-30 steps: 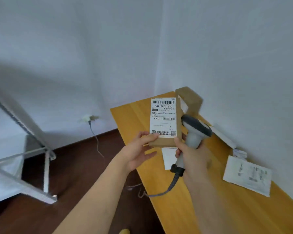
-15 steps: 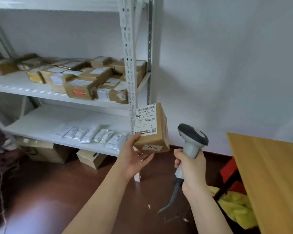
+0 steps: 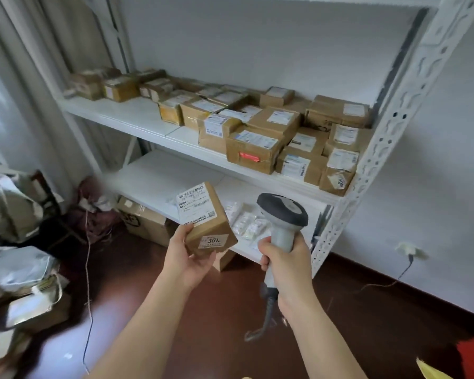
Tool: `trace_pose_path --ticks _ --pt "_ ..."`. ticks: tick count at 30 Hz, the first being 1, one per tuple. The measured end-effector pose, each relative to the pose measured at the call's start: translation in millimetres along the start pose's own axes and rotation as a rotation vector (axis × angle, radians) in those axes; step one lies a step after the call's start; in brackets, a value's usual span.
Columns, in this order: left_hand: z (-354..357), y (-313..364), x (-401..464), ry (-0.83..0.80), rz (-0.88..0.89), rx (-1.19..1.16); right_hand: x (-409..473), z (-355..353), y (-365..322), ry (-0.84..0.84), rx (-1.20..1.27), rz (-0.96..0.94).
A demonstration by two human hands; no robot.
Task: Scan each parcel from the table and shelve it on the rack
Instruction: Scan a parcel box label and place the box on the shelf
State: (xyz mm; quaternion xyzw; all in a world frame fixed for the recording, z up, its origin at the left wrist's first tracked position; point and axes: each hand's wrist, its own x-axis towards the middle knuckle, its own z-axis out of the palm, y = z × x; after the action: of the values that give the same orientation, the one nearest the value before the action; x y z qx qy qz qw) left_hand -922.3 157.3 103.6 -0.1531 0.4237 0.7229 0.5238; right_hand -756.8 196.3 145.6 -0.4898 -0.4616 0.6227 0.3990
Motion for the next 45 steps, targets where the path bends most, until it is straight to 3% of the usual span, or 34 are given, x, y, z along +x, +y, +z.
trace_pose_path --ticks 8,16,20,26,31,34,45 --pt "24.8 122.5 113.9 0.048 0.079 -0.016 117.2 134.7 -11.3 -0.107 -0.069 -0.146" --pt "75.8 245.6 219.6 0.035 0.11 -0.012 240.5 254.2 -36.4 -0.153 -0.118 -0.135" --pt "98.8 285.7 268.9 0.1 0.143 0.171 277.1 297.0 -37.9 -0.133 -0.116 -0.123" --pt "144.9 313.6 348.3 0.105 0.075 0.456 317.8 334.0 -35.3 -0.003 -0.153 -0.129" --pt "168.2 319.6 371.7 -0.026 -0.086 0.824 335.8 353.0 -46.5 0.174 -0.096 -0.16" --pt "175.0 327.6 383.2 0.035 -0.035 0.788 341.2 358.1 -48.6 0.258 -0.074 -0.176" --pt "191.2 330.0 405.1 -0.167 -0.081 0.746 342.4 365.6 -41.2 0.427 -0.055 -0.154"
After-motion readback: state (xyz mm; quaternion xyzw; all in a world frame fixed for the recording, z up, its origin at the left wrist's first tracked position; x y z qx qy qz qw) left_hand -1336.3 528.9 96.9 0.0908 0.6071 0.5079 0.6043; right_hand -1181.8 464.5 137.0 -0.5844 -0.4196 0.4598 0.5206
